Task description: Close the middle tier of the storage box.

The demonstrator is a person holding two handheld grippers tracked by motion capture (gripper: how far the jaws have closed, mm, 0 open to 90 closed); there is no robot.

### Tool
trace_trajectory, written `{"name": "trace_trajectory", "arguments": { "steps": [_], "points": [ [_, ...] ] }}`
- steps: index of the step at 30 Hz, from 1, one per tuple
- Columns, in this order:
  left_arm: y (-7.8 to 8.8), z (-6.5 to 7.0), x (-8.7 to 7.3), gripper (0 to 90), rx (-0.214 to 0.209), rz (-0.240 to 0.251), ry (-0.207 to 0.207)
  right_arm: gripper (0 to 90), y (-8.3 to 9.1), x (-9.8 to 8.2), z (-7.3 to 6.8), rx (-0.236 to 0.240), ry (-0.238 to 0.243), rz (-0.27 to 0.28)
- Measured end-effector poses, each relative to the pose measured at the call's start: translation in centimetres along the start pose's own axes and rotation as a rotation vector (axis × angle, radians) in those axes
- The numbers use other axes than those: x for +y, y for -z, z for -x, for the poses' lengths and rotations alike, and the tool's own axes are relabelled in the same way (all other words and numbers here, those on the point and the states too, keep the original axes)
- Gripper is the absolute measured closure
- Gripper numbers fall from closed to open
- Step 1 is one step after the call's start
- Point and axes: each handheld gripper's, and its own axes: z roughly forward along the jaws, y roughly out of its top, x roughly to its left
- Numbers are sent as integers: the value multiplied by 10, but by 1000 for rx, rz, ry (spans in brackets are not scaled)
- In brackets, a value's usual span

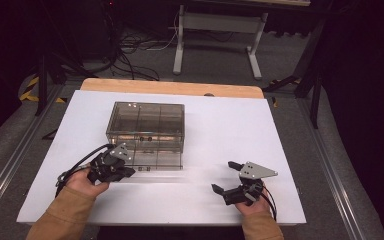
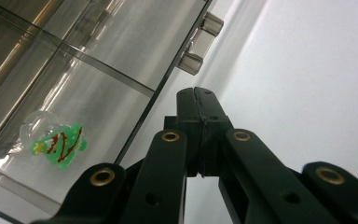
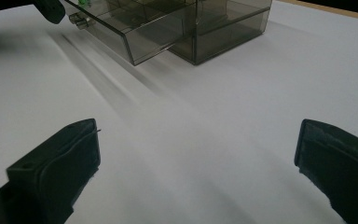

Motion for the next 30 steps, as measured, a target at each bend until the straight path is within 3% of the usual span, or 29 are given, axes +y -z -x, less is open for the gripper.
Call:
{"name": "trace_trajectory", "arguments": {
  "steps": [19,30],
  "points": [
    [-16,-2,0,899,4,-21,1,2,0,0,0,-1,-4,-1],
    [-17,-1,1,899,26,-4,3,2,0,0,0,-1,-1,-2]
  ]
}}
